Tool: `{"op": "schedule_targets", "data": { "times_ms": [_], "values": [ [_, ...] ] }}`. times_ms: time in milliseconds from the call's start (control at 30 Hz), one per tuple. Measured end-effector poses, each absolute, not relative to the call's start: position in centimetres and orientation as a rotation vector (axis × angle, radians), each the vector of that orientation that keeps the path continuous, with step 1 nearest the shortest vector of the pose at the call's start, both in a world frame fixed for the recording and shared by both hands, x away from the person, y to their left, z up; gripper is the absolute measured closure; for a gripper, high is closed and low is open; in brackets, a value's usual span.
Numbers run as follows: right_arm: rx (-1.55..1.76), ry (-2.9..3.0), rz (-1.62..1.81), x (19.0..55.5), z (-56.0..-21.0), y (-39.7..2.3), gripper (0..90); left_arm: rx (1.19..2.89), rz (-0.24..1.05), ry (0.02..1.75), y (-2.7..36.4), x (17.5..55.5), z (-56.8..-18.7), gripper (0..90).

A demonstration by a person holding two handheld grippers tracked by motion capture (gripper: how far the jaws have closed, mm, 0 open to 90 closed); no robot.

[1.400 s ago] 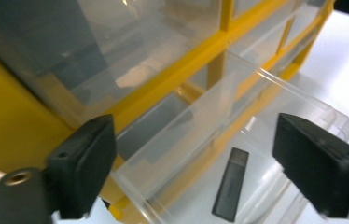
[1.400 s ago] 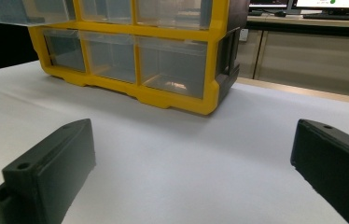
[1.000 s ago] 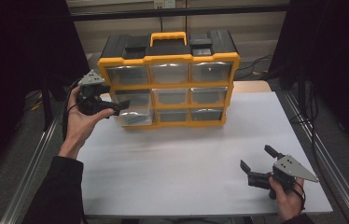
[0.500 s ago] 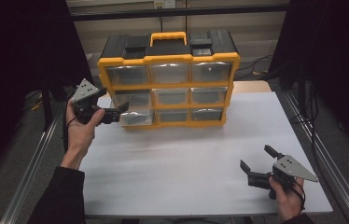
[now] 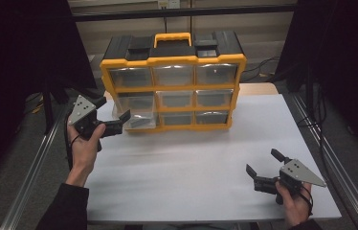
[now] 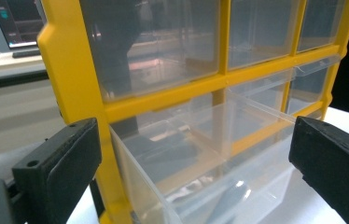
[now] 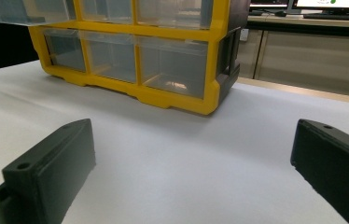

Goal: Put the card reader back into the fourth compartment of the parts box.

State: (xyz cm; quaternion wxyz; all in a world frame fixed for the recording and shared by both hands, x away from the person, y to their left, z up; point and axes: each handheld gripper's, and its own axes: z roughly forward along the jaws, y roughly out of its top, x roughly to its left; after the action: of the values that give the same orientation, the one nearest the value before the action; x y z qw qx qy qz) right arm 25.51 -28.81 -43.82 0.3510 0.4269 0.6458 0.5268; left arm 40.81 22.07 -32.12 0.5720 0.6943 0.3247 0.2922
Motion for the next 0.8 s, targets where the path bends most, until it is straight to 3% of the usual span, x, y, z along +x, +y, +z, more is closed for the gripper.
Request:
{"op": "schedule_targets", "data": {
  "times_ms": [800],
  "values": [
    [1.100, 1.674, 1.362, 25.5, -43.8, -28.7, 0.0, 1.642, 0.719, 0.829, 21.4, 37.8, -38.3, 2.3]
  ]
}}
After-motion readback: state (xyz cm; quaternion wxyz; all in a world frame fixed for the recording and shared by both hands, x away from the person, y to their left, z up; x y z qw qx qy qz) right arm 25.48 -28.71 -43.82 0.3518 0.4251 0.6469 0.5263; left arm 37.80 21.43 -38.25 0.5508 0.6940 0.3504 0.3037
